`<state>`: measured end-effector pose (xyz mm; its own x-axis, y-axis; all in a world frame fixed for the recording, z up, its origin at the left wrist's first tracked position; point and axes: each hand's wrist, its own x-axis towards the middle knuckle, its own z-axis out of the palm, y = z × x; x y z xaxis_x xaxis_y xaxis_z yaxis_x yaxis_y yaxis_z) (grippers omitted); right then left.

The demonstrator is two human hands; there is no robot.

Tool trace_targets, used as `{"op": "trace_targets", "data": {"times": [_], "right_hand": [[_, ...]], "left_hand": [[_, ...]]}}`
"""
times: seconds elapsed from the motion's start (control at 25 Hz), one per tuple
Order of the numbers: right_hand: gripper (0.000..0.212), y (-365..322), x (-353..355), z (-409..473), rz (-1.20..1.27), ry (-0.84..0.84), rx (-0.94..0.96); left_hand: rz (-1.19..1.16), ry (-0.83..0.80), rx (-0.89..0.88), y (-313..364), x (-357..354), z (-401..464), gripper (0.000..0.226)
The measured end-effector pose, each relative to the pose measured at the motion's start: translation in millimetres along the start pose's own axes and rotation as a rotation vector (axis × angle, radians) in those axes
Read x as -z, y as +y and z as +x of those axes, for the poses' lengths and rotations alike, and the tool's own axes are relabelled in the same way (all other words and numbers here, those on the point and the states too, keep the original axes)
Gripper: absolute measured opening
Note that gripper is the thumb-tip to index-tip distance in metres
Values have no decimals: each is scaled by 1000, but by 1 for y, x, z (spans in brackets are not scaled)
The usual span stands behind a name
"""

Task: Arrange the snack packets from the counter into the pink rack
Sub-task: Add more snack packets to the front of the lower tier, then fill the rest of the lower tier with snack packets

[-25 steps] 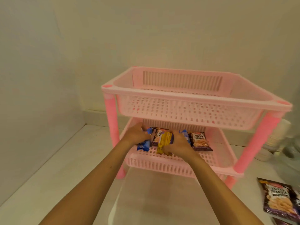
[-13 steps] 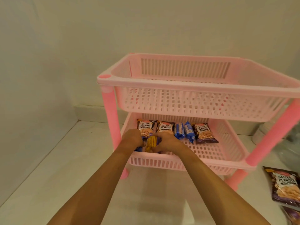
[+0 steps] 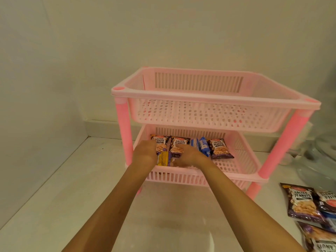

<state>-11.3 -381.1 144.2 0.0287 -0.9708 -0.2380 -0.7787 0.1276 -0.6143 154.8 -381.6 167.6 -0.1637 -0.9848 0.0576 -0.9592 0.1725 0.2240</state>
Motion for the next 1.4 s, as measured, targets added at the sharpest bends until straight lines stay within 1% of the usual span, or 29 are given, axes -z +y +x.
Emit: {"op": "trace_targets", "data": {"times": [0.04, 0.08, 0.12, 0.2, 0.24, 0.28, 0.32, 0.4, 0.48, 0.56, 0.6, 0.64, 0.68, 0.76, 0.84, 0.88, 0.96, 1.04, 1.12, 1.16, 1.2, 1.28, 1.32, 1.36, 1.4], "right_hand": [[82, 3, 5, -6, 27, 50, -20], [75, 5, 10, -15, 69, 125, -21], [62, 7, 13, -27, 124, 229, 5], [33, 16, 18, -61, 198, 496, 141], [24, 23, 17, -81, 209, 634, 237], [19, 32, 14, -101, 215, 736, 327], [17, 43, 10, -120, 225, 796, 390], [14, 81, 1, -154, 261, 851, 386], [14, 128, -3, -181, 263, 938, 293], [18, 182, 1, -205, 148, 1062, 155], [21, 208, 3, -215, 52, 1100, 56], [23, 232, 6, -226, -76, 1109, -64], [29, 254, 6, -235, -213, 1072, -204], [47, 284, 2, -250, -371, 868, -446], [60, 294, -7, -257, -426, 691, -534], [62, 295, -11, -259, -423, 642, -527], [59, 289, -16, -261, -405, 597, -439], [56, 281, -20, -262, -300, 523, -338], [59, 270, -22, -268, -163, 473, -273], [62, 267, -21, -274, -121, 499, -230], [61, 265, -16, -280, -90, 569, -171], [45, 265, 4, -291, -30, 731, -77], [38, 269, 17, -296, -19, 782, -68], [35, 273, 32, -301, -34, 793, -80], [34, 280, 45, -302, -83, 755, -116]], "left_hand": [[-13, 23, -9, 3, 0, -10, 28], [-43, 76, -32, 6, -2, -20, 28], [-97, 162, -77, 11, -6, -32, 29], [-254, 375, -253, 26, -24, -60, 31], [-319, 445, -348, 37, -37, -75, 32], [-367, 468, -419, 48, -53, -91, 32], [-390, 439, -459, 59, -69, -106, 29], [-415, 285, -489, 86, -110, -132, 25], [-405, 143, -525, 110, -149, -152, 28], [-370, 62, -563, 129, -181, -168, 34], [-354, 28, -553, 133, -190, -174, 37], [-343, 8, -538, 136, -198, -178, 38], [-339, -12, -519, 137, -203, -181, 38], [-350, -26, -463, 140, -208, -181, 40], [-388, -38, -362, 148, -203, -179, 40], [-418, -53, -312, 156, -199, -179, 37], [-544, -97, -257, 179, -193, -184, 31], [-649, -158, -224, 205, -191, -194, 27], [-637, -227, -191, 231, -191, -201, 33], [-607, -263, -177, 245, -190, -203, 37], [-586, -287, -167, 259, -189, -203, 39], [-549, -327, -146, 284, -189, -201, 46], [-514, -351, -131, 296, -192, -199, 56], [-463, -381, -110, 307, -195, -198, 68], [-405, -411, -84, 317, -199, -197, 79]]}}
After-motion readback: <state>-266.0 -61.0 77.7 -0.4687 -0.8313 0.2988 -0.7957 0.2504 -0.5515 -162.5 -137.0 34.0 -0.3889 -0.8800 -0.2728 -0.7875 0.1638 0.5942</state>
